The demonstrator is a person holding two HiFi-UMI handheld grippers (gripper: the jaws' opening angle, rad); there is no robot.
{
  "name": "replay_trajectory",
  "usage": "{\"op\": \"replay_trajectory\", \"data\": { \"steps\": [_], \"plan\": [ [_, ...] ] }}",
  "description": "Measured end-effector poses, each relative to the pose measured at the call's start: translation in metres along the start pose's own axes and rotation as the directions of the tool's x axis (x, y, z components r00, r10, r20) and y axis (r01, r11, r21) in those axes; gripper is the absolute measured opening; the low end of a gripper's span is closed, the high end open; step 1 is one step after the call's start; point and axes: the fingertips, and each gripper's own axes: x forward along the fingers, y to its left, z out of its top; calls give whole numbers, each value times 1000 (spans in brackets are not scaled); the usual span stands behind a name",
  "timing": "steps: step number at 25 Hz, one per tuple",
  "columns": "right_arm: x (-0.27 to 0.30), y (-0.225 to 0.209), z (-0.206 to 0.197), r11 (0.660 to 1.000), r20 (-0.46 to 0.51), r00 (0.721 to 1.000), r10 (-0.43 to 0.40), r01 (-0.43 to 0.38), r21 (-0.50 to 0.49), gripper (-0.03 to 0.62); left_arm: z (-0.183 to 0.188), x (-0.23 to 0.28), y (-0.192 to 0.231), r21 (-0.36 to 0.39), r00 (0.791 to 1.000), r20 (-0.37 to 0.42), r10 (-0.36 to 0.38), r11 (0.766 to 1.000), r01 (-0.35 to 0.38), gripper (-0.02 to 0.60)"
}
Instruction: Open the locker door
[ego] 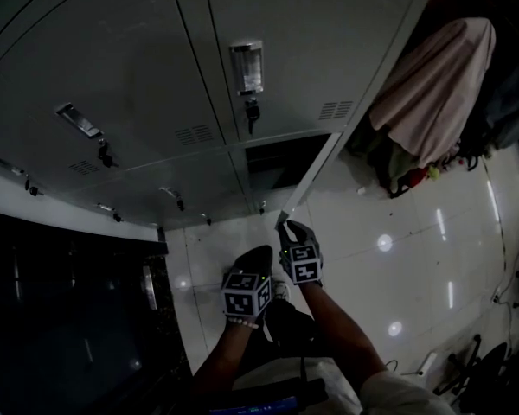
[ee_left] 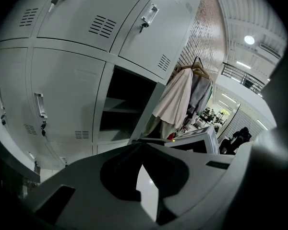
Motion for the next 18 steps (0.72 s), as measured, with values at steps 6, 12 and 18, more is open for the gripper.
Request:
{"op": "replay_trajectory", "data": {
  "steps": [6, 12, 18],
  "plan": [
    [-29, -18, -18, 999, -1, 1000, -30, 30, 33, 54, -3, 8, -21, 41, 999, -13, -30, 999, 31, -6],
    [-59, -49, -33, 995, -9, 996, -88, 88, 56, 52, -8, 18, -45, 74, 997, -34, -76, 994, 78, -6],
    [-79, -81, -44, 986, -22, 989, -145, 146, 86, 66, -11, 28, -73, 112, 991, -58, -123, 985, 129, -7]
  ]
}}
